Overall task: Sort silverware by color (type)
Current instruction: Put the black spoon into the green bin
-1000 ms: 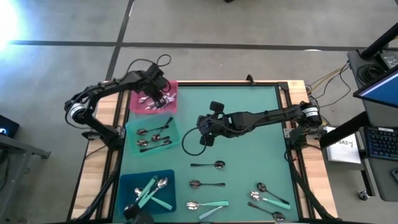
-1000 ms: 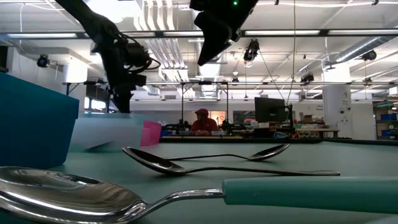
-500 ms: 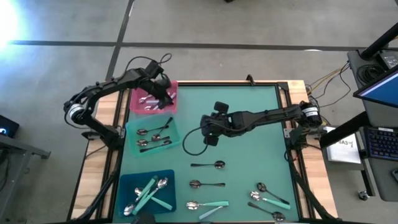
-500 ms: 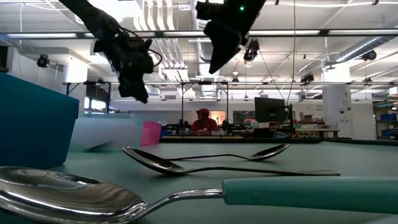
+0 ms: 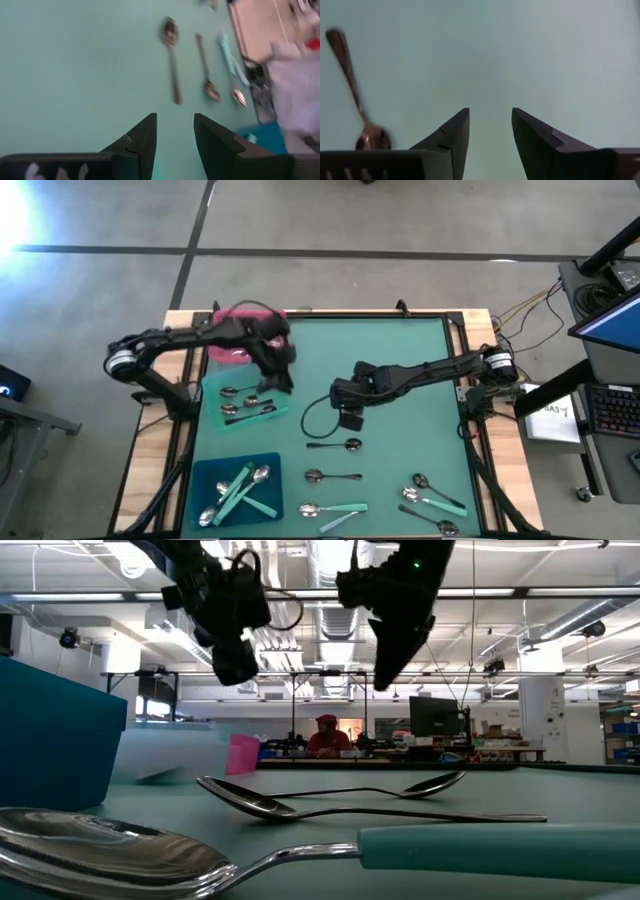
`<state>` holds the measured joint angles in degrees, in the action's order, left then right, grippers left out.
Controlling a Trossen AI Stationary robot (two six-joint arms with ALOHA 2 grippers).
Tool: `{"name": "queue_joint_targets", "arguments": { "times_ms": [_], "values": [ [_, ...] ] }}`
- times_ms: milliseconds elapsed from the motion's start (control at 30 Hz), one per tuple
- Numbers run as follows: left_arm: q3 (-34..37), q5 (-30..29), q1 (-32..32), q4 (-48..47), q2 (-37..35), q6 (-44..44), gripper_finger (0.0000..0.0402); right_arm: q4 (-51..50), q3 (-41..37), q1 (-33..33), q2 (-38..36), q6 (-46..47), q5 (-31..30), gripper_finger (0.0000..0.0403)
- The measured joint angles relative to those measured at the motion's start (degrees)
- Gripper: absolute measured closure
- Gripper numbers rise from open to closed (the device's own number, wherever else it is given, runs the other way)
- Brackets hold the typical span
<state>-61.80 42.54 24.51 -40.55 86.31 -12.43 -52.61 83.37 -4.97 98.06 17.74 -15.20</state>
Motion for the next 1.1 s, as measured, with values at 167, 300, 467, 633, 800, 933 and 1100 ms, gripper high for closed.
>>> {"name": "queue_joint_targets", "arguments": {
  "times_ms": [167,300,467,633,800,933,1100],
  "values": [
    [0.00,-4.19,-9.89,-1.01,-0.19,6.22,0.0288,-1.19,-4.15,-1.57,0.00,3.04,2.58,0.0272],
    [0.00,-8.44,-18.46,-0.83,-0.65,10.85,0.0288,-1.07,-7.89,-3.44,0.00,5.23,6.54,0.0270],
    [-0.09,-19.96,-27.99,0.05,-1.50,15.21,0.0288,0.38,-11.32,-6.43,0.00,4.69,8.84,0.0266],
    [-0.07,-30.76,-36.27,2.27,-3.30,22.80,0.0288,9.85,-14.13,-9.33,0.00,1.07,12.04,0.0272],
    [-0.04,-38.84,-43.66,5.42,-5.76,31.65,0.0288,22.43,-16.17,-11.41,0.00,-2.45,12.70,0.0281],
    [-0.04,-46.41,-48.73,9.35,-7.65,37.49,0.0288,29.54,-17.56,-11.67,0.00,-4.24,12.50,0.0286],
    [-0.04,-54.69,-54.17,16.63,-8.99,38.74,0.0288,36.69,-20.35,-11.61,0.13,-5.35,12.13,0.0291]
  ]
}}
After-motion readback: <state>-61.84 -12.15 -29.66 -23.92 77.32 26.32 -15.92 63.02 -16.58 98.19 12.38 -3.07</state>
